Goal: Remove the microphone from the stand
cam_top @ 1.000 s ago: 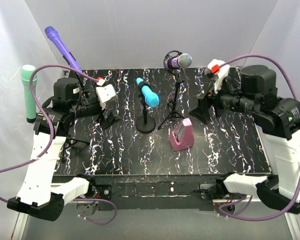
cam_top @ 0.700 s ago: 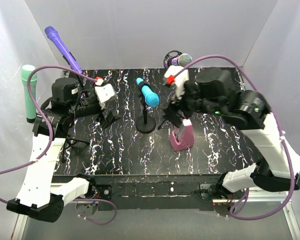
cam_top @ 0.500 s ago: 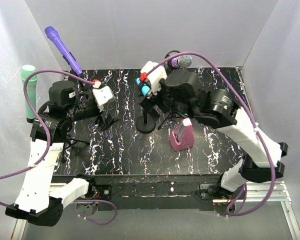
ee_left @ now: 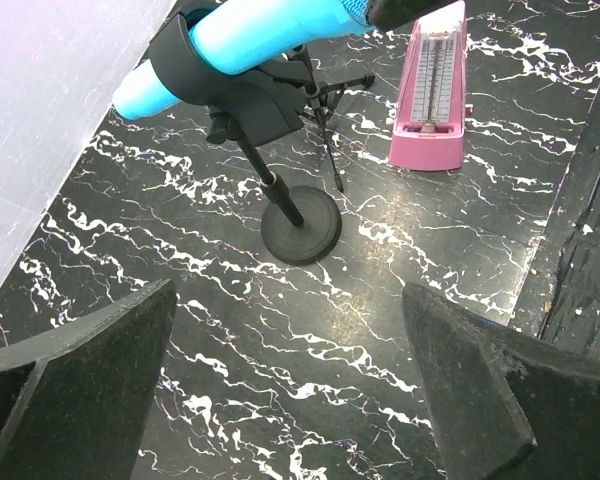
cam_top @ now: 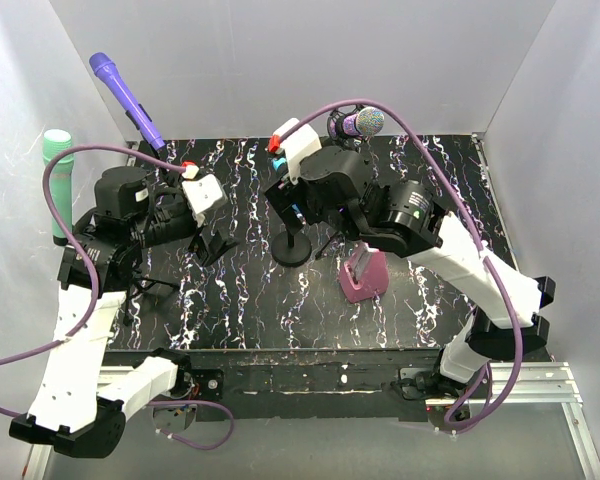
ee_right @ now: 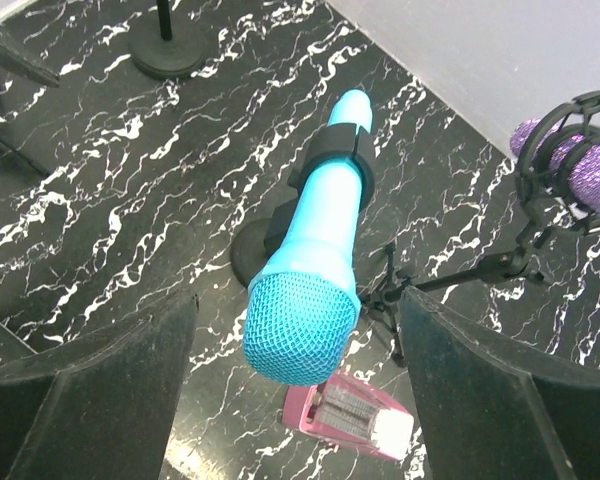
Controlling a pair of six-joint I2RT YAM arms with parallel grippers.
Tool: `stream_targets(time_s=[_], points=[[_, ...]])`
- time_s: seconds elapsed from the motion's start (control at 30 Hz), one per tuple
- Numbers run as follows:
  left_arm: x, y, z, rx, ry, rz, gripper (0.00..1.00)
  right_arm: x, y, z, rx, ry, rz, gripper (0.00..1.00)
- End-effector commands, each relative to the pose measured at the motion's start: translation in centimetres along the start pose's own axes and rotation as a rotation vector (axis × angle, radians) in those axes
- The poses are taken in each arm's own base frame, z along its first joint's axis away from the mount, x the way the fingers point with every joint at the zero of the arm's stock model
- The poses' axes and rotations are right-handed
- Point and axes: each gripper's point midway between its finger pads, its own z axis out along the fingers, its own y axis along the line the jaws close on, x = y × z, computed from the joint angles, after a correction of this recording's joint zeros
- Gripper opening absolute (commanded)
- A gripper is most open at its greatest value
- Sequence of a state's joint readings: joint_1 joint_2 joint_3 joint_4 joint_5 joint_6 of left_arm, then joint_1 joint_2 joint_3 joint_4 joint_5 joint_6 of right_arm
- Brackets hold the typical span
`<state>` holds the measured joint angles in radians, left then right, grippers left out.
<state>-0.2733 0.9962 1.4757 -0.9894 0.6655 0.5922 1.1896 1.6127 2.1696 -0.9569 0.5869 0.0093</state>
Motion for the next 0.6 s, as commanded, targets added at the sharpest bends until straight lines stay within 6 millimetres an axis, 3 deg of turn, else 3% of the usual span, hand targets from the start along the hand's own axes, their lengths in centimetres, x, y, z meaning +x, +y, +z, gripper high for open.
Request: stream_targets(time_s=[0.0,0.2,0.37,0.47,0.57], points=[[-0.1,-0.5,-0.2,0.004,-0.011,-0.015,0.97,0.9,-0.1,0.1,0.012,0.027,0.048,0.86],[-0.3,-0.6,-0.2,0.007,-0.022,-0.022,0.97,2.9,-0.5,1.3,0.009,0.099,0.075,0.81],[-0.1,-0.7,-0.4,0.000,-0.016,-0.021,0.98,2.9,-1.2,2.2,0.006,0.112,0.098,0.69],[0.1,-0.9,-0.4,0.004,-0.012,-0.026,0.98,2.8,-1.3,2.3,-0.011,0.110,0.099,0.54],[0.0,-0.8,-0.3,0.009,-0.011,-0.027,0.98,3.0,-1.4,2.1,-0.025,0.113,0.082,0.29]])
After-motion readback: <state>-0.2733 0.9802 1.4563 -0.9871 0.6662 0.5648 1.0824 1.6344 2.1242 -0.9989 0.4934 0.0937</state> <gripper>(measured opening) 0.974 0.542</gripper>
